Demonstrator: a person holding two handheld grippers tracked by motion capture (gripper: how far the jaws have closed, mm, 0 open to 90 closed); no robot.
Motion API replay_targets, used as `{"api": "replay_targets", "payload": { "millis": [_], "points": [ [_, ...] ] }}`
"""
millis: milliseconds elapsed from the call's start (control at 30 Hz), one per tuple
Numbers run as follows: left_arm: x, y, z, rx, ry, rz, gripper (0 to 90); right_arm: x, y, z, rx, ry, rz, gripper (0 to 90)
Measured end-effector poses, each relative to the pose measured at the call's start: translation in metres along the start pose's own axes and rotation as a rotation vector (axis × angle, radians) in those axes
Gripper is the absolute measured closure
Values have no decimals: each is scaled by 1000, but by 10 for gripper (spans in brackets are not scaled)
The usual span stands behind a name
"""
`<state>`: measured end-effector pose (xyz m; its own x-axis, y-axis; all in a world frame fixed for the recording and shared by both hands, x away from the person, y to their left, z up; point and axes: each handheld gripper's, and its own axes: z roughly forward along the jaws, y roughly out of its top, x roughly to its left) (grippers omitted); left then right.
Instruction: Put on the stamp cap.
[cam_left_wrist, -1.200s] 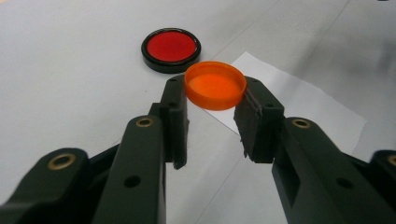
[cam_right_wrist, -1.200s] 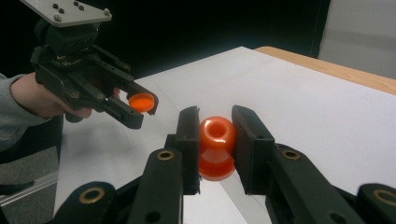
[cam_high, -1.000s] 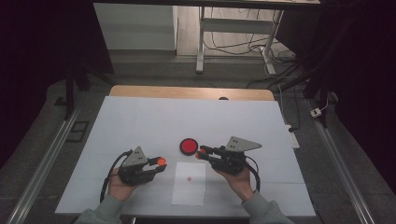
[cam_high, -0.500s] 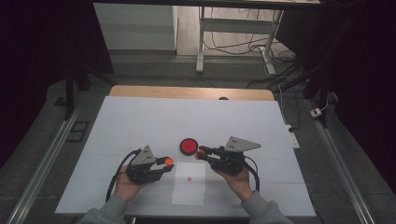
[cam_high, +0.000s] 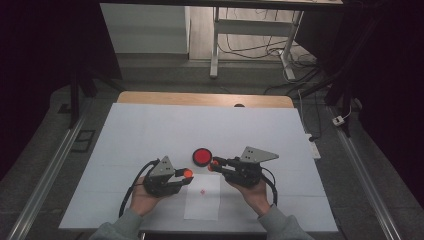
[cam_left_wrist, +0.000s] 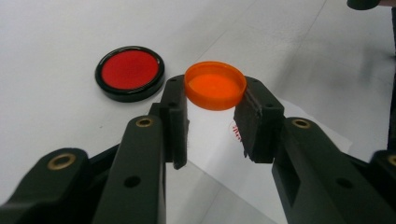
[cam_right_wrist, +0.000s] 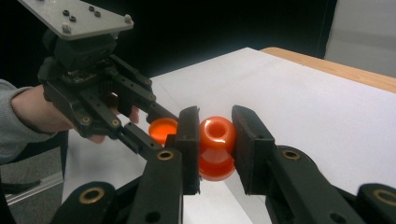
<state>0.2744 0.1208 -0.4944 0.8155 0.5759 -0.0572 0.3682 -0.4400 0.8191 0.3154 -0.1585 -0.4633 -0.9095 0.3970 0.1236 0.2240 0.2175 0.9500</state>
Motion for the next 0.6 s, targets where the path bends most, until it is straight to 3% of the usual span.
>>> {"api": "replay_targets", "payload": {
  "millis": [600],
  "points": [
    [-7, 11, 19, 17, -26, 34, 654, 1, -1, 2, 5, 5, 0, 726]
  ]
}}
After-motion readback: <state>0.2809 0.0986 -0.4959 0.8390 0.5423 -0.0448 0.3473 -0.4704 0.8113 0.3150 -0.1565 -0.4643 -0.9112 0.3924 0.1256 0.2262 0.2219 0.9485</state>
